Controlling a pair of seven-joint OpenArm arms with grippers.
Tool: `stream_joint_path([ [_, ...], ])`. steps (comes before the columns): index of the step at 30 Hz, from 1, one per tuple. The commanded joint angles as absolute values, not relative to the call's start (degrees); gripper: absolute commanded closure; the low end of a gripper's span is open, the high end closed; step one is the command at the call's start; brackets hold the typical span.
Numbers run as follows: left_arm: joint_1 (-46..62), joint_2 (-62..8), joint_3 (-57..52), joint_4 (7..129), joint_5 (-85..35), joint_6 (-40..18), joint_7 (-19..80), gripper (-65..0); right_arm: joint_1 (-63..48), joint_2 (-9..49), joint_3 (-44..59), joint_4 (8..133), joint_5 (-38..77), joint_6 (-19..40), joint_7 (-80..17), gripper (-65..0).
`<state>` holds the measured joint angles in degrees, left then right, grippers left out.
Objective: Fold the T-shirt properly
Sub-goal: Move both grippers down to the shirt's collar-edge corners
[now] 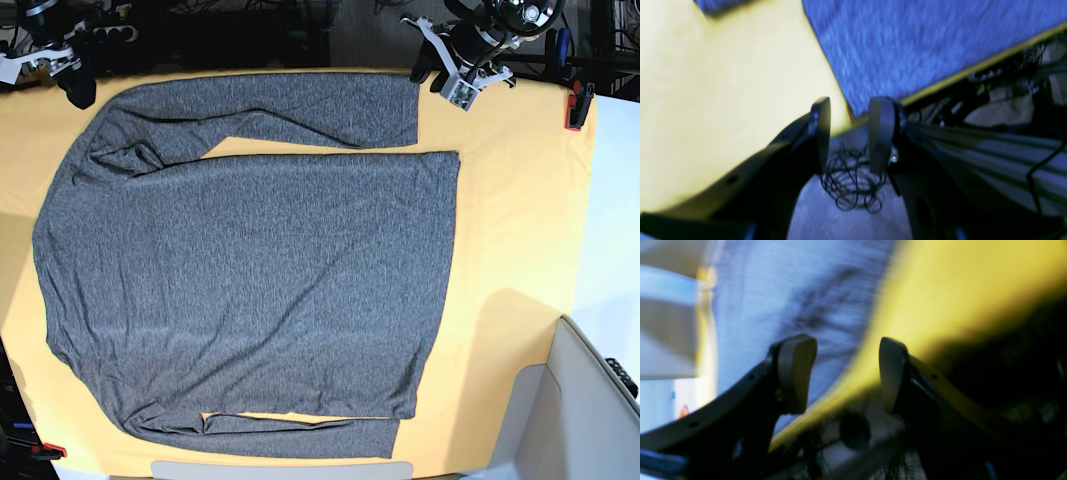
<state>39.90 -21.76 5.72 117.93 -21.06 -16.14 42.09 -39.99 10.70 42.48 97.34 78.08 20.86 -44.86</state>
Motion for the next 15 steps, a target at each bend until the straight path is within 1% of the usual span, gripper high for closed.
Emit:
stream_joint_path([
  [1, 39.5, -22.1, 5.7, 118.9, -21.6, -16.3, 41.2, -19.0, -37.9, 10.8, 45.0, 95.7, 79.1, 22.2, -47.5, -32.7],
  [4, 38.8, -22.1, 5.6, 118.9, -21.6, -16.3, 41.5, -19.0, -33.1, 8.4, 50.3, 89.5, 73.7, 22.2, -54.2, -32.7],
  [7, 38.8, -22.1, 5.6, 118.8, -21.5, -16.3, 41.5, -19.0, -30.3, 6.3, 53.1, 88.5, 67.0, 22.5, -56.7, -32.7],
  [9, 38.8, -22.1, 5.7, 118.8, -21.5, -16.3, 41.5, -19.0, -29.2, 5.2, 53.9, 88.7, 64.8, 22.5, -57.6, -32.7],
  [12, 38.7, -22.0, 5.7, 118.8, -21.5, -16.3, 41.5, -19.0, -29.1, 3.9, 53.9, 91.8, 64.8, 22.5, -58.9, -32.7],
  [15, 38.7, -22.0, 5.7, 118.8, -21.5, -16.3, 41.5, -19.0, -30.3, 1.7, 54.1, 99.8, 64.8, 22.5, -59.4, -32.7],
])
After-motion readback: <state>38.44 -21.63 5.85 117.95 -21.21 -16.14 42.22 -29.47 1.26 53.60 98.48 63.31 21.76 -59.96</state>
